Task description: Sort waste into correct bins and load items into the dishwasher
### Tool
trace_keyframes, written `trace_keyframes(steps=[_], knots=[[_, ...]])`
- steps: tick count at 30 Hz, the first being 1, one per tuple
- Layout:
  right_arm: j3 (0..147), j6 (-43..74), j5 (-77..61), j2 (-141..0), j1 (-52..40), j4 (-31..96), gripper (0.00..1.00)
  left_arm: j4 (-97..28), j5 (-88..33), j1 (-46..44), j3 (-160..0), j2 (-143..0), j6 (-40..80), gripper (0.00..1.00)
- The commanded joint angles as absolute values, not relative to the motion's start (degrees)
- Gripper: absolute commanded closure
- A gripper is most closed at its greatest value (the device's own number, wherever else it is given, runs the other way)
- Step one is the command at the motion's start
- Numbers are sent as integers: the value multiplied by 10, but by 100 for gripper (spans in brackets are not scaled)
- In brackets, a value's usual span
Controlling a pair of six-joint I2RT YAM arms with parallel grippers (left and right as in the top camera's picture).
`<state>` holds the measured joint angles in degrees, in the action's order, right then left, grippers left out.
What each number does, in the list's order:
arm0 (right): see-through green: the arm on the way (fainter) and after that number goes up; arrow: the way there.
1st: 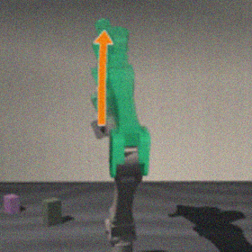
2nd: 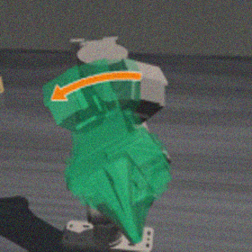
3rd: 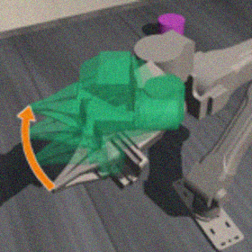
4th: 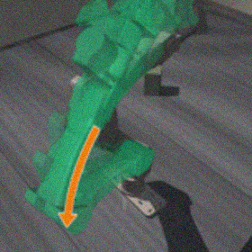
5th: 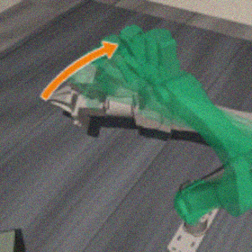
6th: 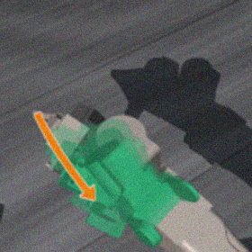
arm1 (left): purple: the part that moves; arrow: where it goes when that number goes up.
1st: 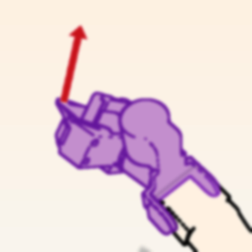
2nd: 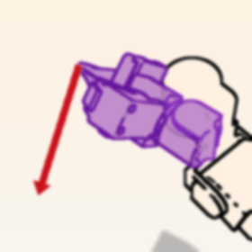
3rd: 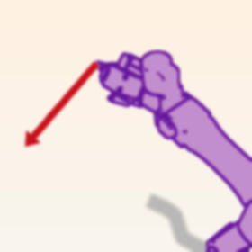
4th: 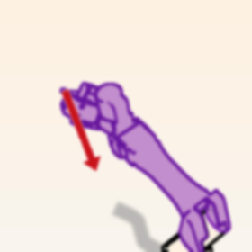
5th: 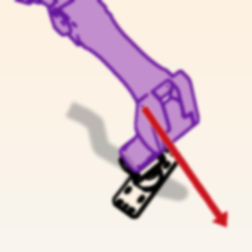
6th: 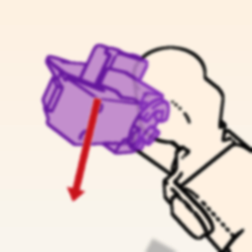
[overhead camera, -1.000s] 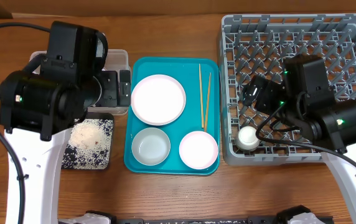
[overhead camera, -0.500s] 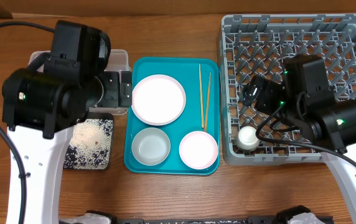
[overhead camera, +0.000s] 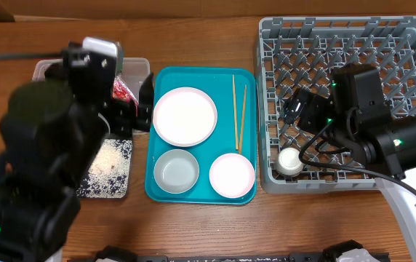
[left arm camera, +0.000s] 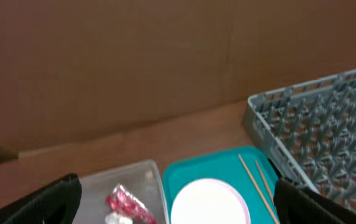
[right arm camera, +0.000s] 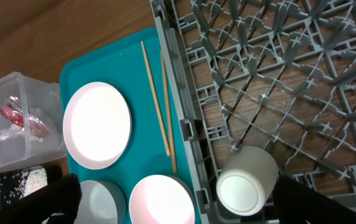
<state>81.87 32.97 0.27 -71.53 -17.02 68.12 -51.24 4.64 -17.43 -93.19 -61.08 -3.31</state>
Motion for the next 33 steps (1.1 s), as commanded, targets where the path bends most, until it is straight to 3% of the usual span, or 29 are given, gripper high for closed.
trace_keyframes(steps=[1,17,24,33], knots=[[825,328,8,-715,-171,678,0,-464,27,-156,-818,-548,-73,0],[825,328,8,-715,-171,678,0,-159,0,-83,-316,-220,-14,0],[825,328,8,-715,-171,678,0,-110,-1,-64,-180,-91,5,0],[825,328,8,-715,-171,678,0,-89,-1,-59,-92,-23,7,0]])
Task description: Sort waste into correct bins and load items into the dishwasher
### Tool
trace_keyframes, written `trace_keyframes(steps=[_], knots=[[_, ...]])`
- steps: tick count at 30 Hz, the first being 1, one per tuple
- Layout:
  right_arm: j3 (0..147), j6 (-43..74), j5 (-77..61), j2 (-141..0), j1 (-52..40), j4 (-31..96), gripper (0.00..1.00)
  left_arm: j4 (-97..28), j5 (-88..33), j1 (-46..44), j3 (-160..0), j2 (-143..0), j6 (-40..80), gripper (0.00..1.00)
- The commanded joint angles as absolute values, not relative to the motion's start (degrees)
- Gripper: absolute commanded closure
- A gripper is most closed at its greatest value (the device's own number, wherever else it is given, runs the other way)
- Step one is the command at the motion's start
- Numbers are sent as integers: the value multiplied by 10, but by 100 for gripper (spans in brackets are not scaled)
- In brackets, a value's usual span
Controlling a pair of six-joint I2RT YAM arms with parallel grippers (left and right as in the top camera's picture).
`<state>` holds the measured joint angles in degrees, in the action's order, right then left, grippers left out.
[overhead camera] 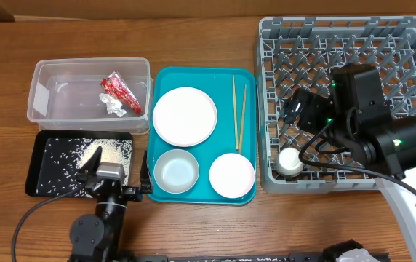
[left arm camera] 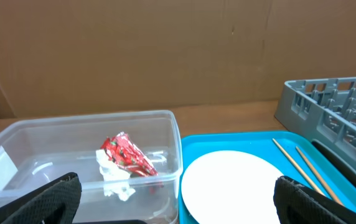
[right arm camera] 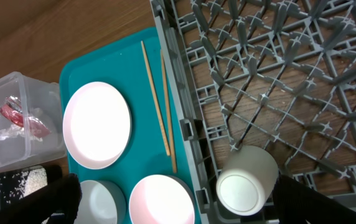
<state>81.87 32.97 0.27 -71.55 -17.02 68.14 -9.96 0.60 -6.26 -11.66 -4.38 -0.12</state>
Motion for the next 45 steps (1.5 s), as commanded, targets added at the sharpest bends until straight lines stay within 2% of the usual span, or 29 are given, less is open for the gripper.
trace_keyframes(steps=[1,7,16,45], knots=[[825,328,8,-715,-171,678,0,-82,-1,-59,-79,-17,9,0],[825,328,8,-715,-171,678,0,0,-11,-59,-5,-2,18,0],[825,328,8,-715,-171,678,0,-47,-15,-59,-3,-2,19,0],[825,328,8,-715,-171,678,0,-44,-13,-59,-3,-6,19,0]])
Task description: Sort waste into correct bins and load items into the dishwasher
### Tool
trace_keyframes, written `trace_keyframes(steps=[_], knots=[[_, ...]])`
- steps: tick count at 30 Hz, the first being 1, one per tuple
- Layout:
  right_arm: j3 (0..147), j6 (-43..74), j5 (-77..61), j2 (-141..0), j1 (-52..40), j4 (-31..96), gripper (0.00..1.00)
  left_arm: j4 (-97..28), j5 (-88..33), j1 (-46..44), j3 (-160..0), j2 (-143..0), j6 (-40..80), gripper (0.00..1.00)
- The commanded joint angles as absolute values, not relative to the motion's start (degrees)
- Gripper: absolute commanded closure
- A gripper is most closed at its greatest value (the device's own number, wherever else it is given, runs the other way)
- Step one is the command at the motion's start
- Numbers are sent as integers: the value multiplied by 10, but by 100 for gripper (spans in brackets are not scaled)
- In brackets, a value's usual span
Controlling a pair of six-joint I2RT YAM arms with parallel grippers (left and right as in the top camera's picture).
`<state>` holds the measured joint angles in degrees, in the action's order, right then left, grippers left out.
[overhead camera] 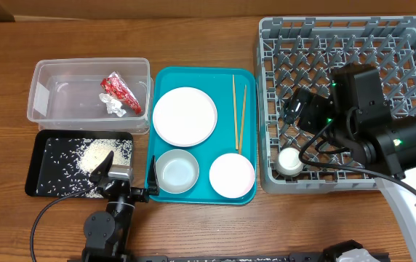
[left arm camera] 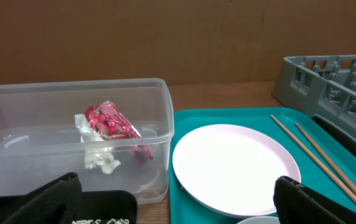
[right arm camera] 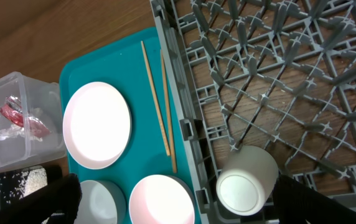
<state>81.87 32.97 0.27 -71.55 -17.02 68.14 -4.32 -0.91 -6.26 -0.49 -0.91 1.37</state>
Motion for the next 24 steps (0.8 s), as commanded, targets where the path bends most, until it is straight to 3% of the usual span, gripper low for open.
trace_keyframes(steps=[1,12,15,19,24], knots=[[825,328,8,-715,-171,677,0,-44,-13,-59,-3,-6,19,0],[825,327,4,-715,-171,681,0,-44,-13,-59,-3,-6,19,0],[825,287,-51,-715,-173,695,0,-44,-13,-59,-3,-6,19,0],[825,218,-121,-723,-214,681,11,-44,-13,-59,-3,-6,19,0],[813,205,-100,-763,-338,681,25,-44,-13,-59,-3,-6,19,0]])
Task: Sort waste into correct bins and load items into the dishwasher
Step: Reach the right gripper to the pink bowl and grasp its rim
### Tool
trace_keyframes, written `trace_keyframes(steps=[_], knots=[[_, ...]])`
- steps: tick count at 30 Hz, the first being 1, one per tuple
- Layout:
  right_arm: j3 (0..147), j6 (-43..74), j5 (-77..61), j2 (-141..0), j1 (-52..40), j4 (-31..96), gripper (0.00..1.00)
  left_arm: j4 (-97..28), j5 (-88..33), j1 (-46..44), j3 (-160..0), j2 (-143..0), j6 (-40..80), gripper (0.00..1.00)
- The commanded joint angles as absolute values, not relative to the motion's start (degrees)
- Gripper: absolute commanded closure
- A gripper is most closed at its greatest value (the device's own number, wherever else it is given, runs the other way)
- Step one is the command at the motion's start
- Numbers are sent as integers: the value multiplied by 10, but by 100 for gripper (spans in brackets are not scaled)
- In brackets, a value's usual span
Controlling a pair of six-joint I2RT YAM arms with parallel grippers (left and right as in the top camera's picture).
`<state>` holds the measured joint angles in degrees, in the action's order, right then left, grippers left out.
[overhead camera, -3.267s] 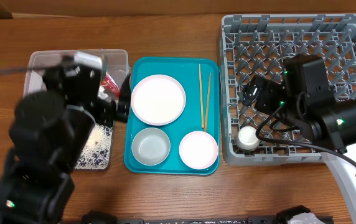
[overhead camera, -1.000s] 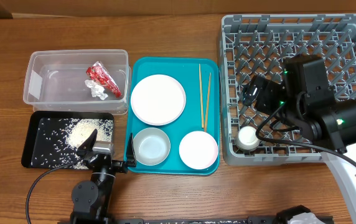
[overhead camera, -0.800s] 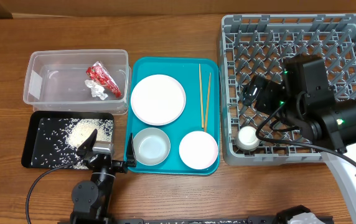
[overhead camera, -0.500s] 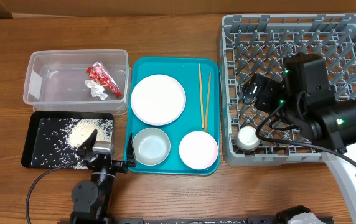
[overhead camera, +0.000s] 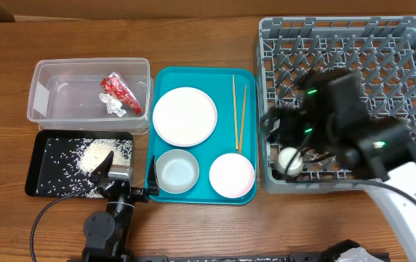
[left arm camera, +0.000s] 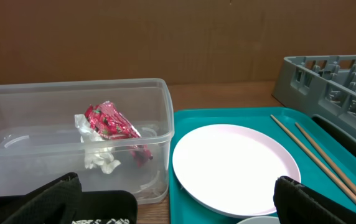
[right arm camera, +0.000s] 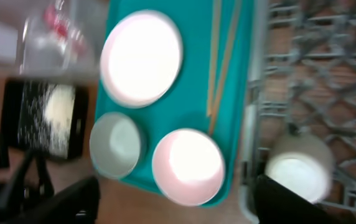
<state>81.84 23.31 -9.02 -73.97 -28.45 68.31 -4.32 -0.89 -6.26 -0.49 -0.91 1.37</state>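
A teal tray (overhead camera: 224, 86) holds a large white plate (overhead camera: 185, 116), a grey bowl (overhead camera: 176, 171), a pink bowl (overhead camera: 232, 175) and two chopsticks (overhead camera: 238, 109). A white cup (overhead camera: 290, 160) lies in the grey dish rack's (overhead camera: 353, 44) front left corner. My right gripper (overhead camera: 275, 135) hangs open over the rack's left edge; in its blurred wrist view the pink bowl (right arm camera: 187, 167) shows between its fingers. My left gripper (overhead camera: 124, 182) rests open at the table's front, facing the plate (left arm camera: 234, 167).
A clear bin (overhead camera: 55, 102) at the back left holds a red wrapper (overhead camera: 119, 90) and crumpled paper. In front of it a black tray (overhead camera: 44, 178) carries scattered rice. Bare wooden table runs along the front edge.
My right arm has moved left from over the rack toward the teal tray, still open; its view is blurred. The left arm and every object are unchanged.
My left arm was raised over the clear bin and black tray, its gripper open. It then sat low at the table's front edge and stayed there. The right arm hung still over the rack until it shifted toward the tray.
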Motion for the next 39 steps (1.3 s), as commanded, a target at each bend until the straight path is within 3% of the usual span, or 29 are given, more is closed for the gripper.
trace_keyframes(steps=[1,6,9,19,22,26,28,29,32,35,39], knots=[[809,206,-90,-776,-362,680,25,-44,-13,-59,-3,-6,19,0],[802,205,-22,-868,-447,674,32,-44,-13,-59,-3,-6,19,0],[802,154,13,-928,-450,670,41,-44,-13,-59,-3,-6,19,0],[791,41,47,-1077,-437,646,46,-44,-13,-59,-3,-6,19,0],[781,25,47,-1094,-429,626,62,-44,-13,-59,-3,-6,19,0],[765,25,43,-1103,-413,620,70,-44,-13,-59,-3,-6,19,0],[759,25,34,-1103,-407,618,88,-44,-13,-59,-3,-6,19,0],[759,25,25,-1103,-406,619,89,-44,-13,-59,-3,-6,19,0],[766,25,16,-1102,-408,625,71,-44,-13,-59,-3,-6,19,0],[783,25,-16,-1093,-409,645,68,-44,-13,-59,-3,-6,19,0],[822,13,-32,-1058,-413,659,57,-44,-13,-59,-3,-6,19,0]])
